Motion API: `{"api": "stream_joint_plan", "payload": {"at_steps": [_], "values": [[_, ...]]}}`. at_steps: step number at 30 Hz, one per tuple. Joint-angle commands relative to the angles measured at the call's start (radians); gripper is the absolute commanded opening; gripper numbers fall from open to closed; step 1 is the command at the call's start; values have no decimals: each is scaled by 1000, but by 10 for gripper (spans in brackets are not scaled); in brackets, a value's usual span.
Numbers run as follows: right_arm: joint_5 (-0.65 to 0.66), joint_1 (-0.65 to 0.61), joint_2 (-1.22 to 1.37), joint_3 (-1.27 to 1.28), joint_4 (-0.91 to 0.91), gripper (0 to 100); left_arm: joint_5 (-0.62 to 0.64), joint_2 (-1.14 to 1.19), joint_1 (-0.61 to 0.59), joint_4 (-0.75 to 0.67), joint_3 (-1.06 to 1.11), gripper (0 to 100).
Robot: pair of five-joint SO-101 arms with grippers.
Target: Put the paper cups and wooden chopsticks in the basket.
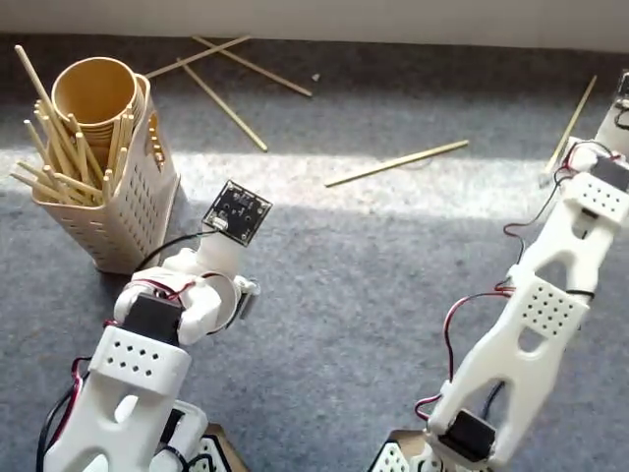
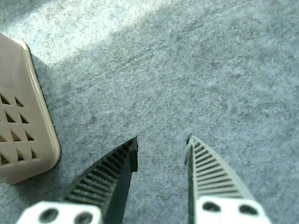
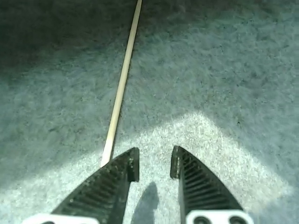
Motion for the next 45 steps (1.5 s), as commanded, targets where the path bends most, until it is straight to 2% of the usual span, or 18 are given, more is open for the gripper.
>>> {"api": "stream_joint_plan", "payload": {"at_steps": [1,6,10,13,21,25,28,32,43,45], "values": [[14,-19,162,-266,-15,128,-9,1,12,-12,-4,193],[2,-61,338,-380,-128,128,-9,1,13,-12,-4,193],[-138,-54,367,-432,-151,128,-9,1,13,-12,-4,193],[-193,-41,344,-438,-147,128,-9,1,13,-12,-4,193],[-224,-24,223,-438,-19,128,-9,1,13,-17,-4,193],[-293,-61,162,-437,51,128,-9,1,13,-17,-4,193],[-295,-110,179,-435,51,144,-9,1,13,-14,-4,193],[-292,-157,229,-435,4,228,-9,1,13,-12,-2,193],[-287,-148,282,-414,-5,232,-9,1,5,-12,30,194],[-247,-143,302,-407,-21,232,-9,1,5,-14,41,193]]}}
